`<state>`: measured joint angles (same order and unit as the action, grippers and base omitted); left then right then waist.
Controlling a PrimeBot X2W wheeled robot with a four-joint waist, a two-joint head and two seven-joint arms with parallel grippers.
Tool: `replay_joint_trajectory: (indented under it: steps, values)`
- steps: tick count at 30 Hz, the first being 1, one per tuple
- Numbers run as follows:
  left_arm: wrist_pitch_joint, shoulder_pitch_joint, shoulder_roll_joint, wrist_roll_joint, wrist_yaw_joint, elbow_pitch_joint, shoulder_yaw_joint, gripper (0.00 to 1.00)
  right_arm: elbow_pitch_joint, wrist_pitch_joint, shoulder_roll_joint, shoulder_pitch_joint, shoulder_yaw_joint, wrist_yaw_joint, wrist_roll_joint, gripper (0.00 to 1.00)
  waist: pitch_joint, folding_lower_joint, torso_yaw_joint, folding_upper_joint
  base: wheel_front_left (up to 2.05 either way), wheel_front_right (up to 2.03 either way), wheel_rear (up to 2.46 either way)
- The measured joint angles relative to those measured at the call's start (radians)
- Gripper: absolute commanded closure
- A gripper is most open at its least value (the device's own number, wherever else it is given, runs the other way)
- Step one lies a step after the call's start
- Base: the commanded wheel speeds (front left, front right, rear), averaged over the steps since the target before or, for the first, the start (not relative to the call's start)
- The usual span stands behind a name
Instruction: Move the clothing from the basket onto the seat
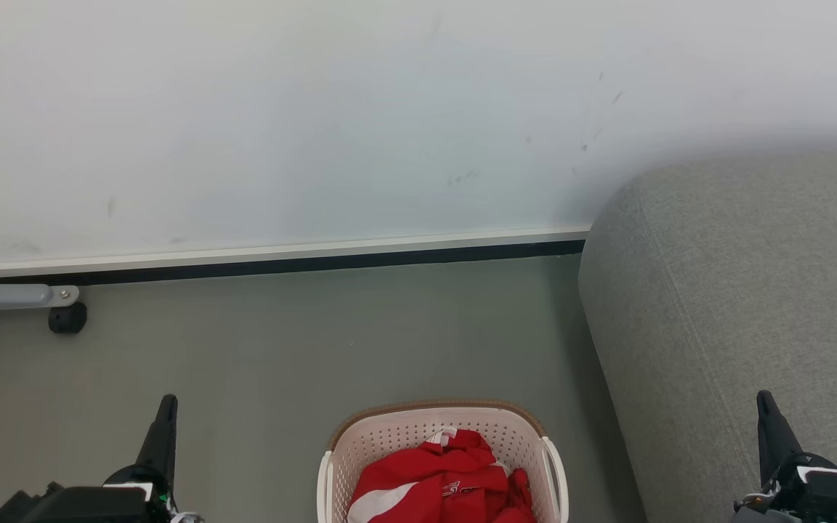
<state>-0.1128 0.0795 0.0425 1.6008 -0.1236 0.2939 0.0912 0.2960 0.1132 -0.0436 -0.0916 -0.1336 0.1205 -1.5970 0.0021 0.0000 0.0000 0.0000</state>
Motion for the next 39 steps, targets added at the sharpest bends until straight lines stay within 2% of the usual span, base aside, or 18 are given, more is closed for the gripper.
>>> replay_joint_trajectory:
  steps: [3, 4, 5, 6, 10, 21, 29, 39]
  values:
    - [0.000, 0.000, 0.000, 0.000, 0.000, 0.000, 0.000, 1.00, 0.000, 0.000, 0.000, 0.000, 0.000, 0.000, 0.000, 1.00, 0.000, 0.0000, 0.000, 0.0000, 0.00, 0.00, 0.00]
    - [0.000, -0.002, 0.000, 0.000, 0.000, 0.004, -0.001, 0.00, 0.004, 0.000, 0.001, 0.001, 0.001, 0.000, 0.000, 0.00, 0.000, 0.0000, 0.000, 0.0000, 0.00, 0.00, 0.00]
    - [0.000, -0.008, -0.002, 0.000, 0.001, 0.013, -0.002, 1.00, 0.014, 0.000, 0.003, 0.006, 0.002, -0.001, 0.000, 1.00, 0.000, 0.0000, 0.000, 0.0000, 0.00, 0.00, 0.00]
    - [0.000, -0.017, -0.005, 0.000, 0.001, 0.024, -0.002, 0.00, 0.025, 0.000, 0.006, 0.014, 0.002, -0.002, 0.000, 0.00, 0.000, 0.0000, 0.000, 0.0000, 0.00, 0.00, 0.00]
    - [0.001, -0.057, -0.013, 0.000, 0.002, 0.057, -0.007, 0.00, 0.061, -0.002, 0.020, 0.050, 0.009, -0.006, 0.000, 0.00, 0.000, 0.0000, 0.000, 0.0000, 0.00, 0.00, 0.00]
    - [0.037, -0.060, -0.013, -0.018, 0.002, 0.044, -0.038, 0.00, 0.059, -0.037, 0.020, 0.052, 0.054, -0.006, 0.016, 0.00, -0.010, 0.0000, 0.001, 0.0000, 0.00, 0.00, 0.00]
    - [0.063, -0.065, -0.013, -0.082, 0.009, 0.019, -0.051, 0.00, 0.045, -0.063, 0.019, 0.056, 0.076, -0.025, 0.081, 0.00, -0.018, 0.0000, 0.002, 0.0000, 0.00, 0.00, 0.00]
    - [0.092, -0.067, -0.011, -0.229, 0.030, -0.023, -0.083, 0.00, 0.018, -0.094, 0.019, 0.060, 0.118, -0.055, 0.204, 0.00, -0.028, 0.0000, 0.003, 0.0000, 0.00, 0.00, 0.00]
